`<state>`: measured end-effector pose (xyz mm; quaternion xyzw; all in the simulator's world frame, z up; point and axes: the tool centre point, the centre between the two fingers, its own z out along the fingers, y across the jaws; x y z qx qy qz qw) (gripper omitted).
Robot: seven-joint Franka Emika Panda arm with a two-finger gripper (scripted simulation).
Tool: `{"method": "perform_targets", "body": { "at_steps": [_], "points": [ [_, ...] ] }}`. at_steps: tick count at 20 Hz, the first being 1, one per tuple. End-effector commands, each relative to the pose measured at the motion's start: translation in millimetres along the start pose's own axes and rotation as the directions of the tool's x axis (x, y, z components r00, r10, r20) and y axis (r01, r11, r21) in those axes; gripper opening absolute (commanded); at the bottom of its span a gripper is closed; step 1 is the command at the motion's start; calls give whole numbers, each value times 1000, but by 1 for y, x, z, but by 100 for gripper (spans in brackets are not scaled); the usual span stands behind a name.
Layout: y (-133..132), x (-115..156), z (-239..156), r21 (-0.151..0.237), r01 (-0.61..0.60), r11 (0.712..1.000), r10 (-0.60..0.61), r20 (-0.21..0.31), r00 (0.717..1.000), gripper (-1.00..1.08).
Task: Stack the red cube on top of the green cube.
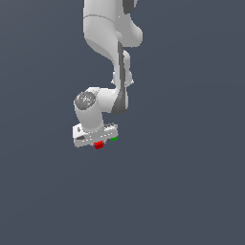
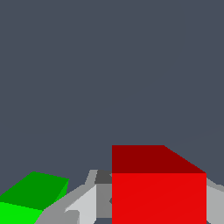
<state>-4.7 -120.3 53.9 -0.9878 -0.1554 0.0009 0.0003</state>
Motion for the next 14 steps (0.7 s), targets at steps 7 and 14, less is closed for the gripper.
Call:
{"method": "perform_targets", "body": {
  "at_steps": [7, 14],
  "points": [
    [0, 0, -54, -1, 0, 1000, 0, -2, 1000, -100],
    [1, 1, -65, -1, 0, 1000, 0, -3, 1000, -100]
  ]
}}
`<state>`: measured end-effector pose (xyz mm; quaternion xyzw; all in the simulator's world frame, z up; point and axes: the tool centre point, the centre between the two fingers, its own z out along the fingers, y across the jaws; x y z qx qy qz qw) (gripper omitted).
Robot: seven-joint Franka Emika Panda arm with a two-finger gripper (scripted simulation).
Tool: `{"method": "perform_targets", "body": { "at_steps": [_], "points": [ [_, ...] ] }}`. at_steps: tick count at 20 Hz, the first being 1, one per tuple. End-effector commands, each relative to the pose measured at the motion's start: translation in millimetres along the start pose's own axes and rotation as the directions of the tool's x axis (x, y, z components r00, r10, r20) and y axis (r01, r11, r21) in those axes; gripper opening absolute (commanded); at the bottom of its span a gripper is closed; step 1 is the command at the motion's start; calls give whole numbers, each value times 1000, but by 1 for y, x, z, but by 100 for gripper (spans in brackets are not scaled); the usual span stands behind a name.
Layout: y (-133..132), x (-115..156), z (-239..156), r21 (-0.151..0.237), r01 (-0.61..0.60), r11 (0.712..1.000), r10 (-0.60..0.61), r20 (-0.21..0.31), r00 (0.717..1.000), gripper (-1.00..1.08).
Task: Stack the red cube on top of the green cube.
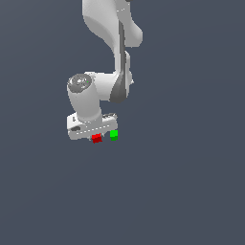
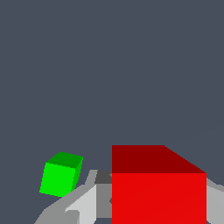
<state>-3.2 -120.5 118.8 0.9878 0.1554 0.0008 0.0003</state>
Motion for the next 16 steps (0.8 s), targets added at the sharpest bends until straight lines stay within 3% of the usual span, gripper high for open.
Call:
{"method": "perform_targets", "body": {
  "at_steps": [1, 9, 16],
  "points": [
    [0, 0, 0, 0, 0, 1000, 0, 1, 1000, -100],
    [-15, -8, 9, 0, 0, 1000, 0, 1, 1000, -100],
    [-48, -24, 30, 1, 0, 1000, 0, 1, 1000, -100]
  ]
}}
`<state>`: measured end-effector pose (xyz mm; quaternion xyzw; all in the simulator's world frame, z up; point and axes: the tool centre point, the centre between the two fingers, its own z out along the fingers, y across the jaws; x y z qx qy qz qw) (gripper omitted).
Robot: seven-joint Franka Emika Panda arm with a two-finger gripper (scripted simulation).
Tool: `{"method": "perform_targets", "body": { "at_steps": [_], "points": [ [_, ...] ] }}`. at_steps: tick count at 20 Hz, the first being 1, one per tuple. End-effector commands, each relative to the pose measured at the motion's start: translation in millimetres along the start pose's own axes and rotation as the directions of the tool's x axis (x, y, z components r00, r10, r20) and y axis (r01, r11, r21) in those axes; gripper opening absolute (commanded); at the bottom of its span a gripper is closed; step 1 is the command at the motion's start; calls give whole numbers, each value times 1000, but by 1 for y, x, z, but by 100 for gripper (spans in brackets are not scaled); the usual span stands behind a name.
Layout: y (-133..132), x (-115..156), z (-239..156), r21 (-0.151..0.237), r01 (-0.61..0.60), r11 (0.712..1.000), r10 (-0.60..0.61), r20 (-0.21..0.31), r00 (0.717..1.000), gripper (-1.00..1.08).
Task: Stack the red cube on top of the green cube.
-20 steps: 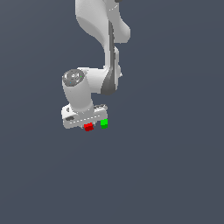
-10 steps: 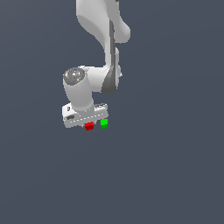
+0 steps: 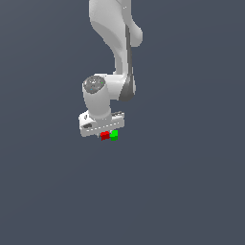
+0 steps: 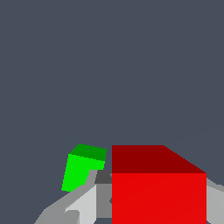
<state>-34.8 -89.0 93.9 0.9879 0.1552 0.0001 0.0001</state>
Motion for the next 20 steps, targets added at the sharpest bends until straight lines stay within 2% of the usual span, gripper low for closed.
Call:
{"method": "perform_targets", "body": {
  "at_steps": [1, 7, 13, 14, 20],
  "points": [
    [-14, -7, 8, 0, 1, 1000, -1, 0, 1000, -100],
    [-39, -18, 24, 0, 1, 1000, -1, 0, 1000, -100],
    [-48, -22, 30, 0, 1, 1000, -1, 0, 1000, -100],
    [-48, -22, 30, 0, 1, 1000, -1, 0, 1000, 100],
    [-48, -22, 30, 0, 1, 1000, -1, 0, 1000, 100]
  ]
}}
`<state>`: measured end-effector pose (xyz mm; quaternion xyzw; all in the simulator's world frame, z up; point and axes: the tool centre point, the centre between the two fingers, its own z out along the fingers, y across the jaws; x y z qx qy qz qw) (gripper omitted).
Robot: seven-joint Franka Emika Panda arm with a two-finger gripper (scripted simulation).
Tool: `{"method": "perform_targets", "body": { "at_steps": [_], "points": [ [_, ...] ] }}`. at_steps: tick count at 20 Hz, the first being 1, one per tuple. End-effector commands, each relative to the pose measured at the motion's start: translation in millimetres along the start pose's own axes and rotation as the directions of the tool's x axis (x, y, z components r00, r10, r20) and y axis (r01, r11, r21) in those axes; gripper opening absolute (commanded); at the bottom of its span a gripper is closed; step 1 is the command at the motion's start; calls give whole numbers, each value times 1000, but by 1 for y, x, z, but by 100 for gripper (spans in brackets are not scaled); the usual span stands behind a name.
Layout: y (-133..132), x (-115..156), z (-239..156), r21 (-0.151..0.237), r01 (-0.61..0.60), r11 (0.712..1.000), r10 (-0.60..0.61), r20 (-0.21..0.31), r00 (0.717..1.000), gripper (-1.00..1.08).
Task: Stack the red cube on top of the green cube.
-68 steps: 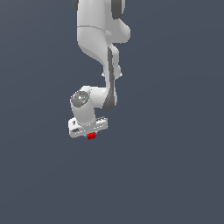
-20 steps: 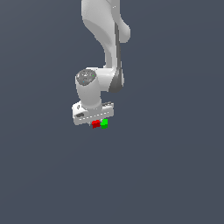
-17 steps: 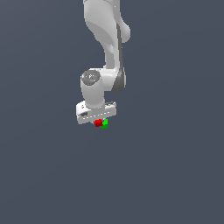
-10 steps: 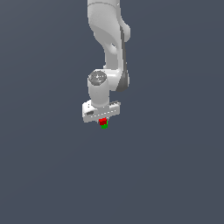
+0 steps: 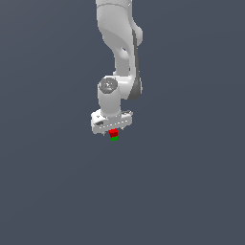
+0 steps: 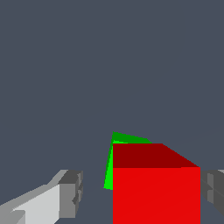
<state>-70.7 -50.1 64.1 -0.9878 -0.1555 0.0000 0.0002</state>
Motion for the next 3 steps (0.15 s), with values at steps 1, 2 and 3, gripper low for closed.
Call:
{"method": "perform_targets", "body": {
  "at_steps": [1, 2, 3],
  "points": [
    [0, 0, 0, 0, 0, 1000, 0, 0, 1000, 100],
    [0, 0, 0, 0, 0, 1000, 0, 0, 1000, 100],
    [0, 0, 0, 0, 0, 1000, 0, 0, 1000, 100]
  ]
}}
